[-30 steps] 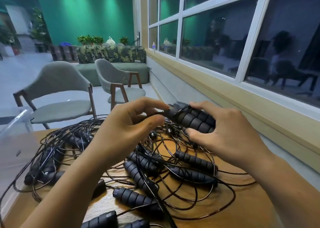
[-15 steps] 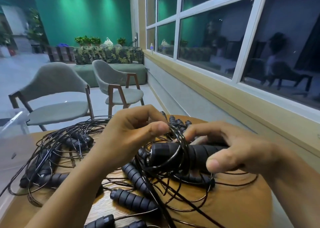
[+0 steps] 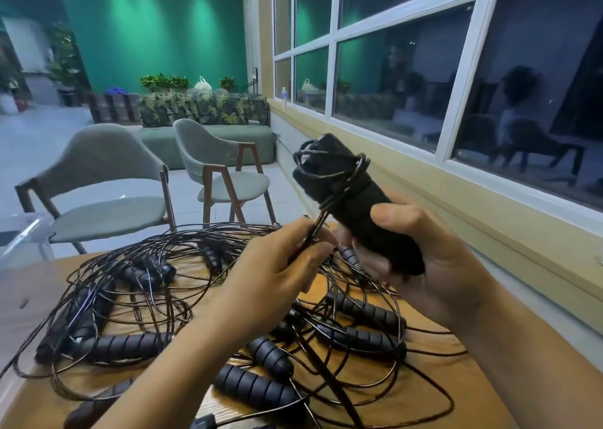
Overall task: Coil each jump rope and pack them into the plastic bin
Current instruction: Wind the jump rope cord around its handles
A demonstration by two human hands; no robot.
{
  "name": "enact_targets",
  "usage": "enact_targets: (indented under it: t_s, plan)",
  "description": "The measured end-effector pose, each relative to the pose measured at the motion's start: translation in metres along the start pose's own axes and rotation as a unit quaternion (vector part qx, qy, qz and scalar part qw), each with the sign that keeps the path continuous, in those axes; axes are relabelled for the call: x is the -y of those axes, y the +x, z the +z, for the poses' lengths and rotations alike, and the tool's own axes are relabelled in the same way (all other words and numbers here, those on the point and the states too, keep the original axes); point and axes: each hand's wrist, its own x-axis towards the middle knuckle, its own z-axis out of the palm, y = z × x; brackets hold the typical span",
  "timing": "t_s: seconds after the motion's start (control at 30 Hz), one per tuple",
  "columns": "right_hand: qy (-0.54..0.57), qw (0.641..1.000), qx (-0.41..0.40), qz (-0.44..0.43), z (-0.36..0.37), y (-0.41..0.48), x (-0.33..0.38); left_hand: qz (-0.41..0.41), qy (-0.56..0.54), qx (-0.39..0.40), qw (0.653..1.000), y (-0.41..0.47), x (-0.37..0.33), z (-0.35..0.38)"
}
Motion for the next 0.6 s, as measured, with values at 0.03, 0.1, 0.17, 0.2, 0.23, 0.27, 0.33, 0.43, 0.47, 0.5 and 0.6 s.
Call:
enact_targets:
  t_s: [0.03,0.1,0.17,0.2,0.23,0.27,0.33,0.43,0.47,0.5,0.6]
  plan:
    - [-0.01,0.999,-0.033,-0.005,0.001,0.0,-0.001,0.0,0.015,-0.001,1.0,0.0,0.001,0.0]
    - [-0.037,0.995,-0.09,-0.015,0.003,0.0,-0.002,-0.006,0.047,0.004,0.999,0.001,0.003,0.001]
    - [-0.068,0.987,-0.143,-0.026,0.008,-0.001,-0.002,-0.022,0.067,0.022,0.997,0.002,0.004,0.001]
    - [-0.1,0.98,-0.172,-0.033,0.011,-0.001,-0.002,-0.031,0.076,0.032,0.996,0.002,0.004,0.002]
    - [-0.148,0.968,-0.2,-0.045,0.011,-0.001,-0.003,-0.037,0.089,0.041,0.994,0.002,0.005,0.002]
    - [-0.206,0.951,-0.224,-0.057,0.01,-0.001,-0.005,-0.039,0.108,0.046,0.992,0.002,0.005,0.003]
    - [-0.327,0.909,-0.25,-0.065,0.004,0.0,-0.01,-0.034,0.148,0.046,0.987,0.002,0.007,0.003]
    - [-0.472,0.847,-0.24,-0.045,-0.003,0.001,-0.016,-0.013,0.189,0.015,0.982,0.003,0.01,-0.001]
    - [-0.506,0.83,-0.23,-0.038,-0.004,0.002,-0.016,-0.008,0.196,0.002,0.981,0.004,0.012,-0.003]
    - [-0.532,0.817,-0.22,-0.032,-0.005,0.002,-0.016,-0.007,0.201,-0.008,0.98,0.004,0.013,-0.006]
    - [-0.579,0.795,-0.178,-0.003,-0.008,0.004,-0.017,-0.003,0.208,-0.025,0.978,0.004,0.013,-0.01]
